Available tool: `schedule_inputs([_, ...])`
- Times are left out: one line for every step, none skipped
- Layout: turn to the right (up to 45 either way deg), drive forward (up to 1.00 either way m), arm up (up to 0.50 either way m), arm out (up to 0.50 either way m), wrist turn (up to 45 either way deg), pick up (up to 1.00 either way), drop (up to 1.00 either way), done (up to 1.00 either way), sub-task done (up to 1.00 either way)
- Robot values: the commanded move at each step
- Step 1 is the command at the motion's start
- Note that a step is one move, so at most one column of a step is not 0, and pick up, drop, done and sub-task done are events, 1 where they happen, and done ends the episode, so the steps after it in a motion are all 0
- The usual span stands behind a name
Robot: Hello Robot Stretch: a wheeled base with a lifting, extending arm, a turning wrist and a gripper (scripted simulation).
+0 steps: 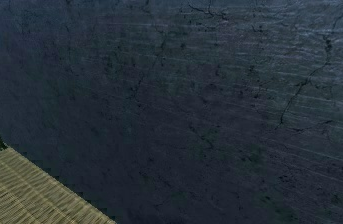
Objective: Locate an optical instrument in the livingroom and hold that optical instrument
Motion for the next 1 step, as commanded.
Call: schedule_inputs([0.0,0.00,0.00,0.00,0.0,0.00,0.00,1.00,0.00])
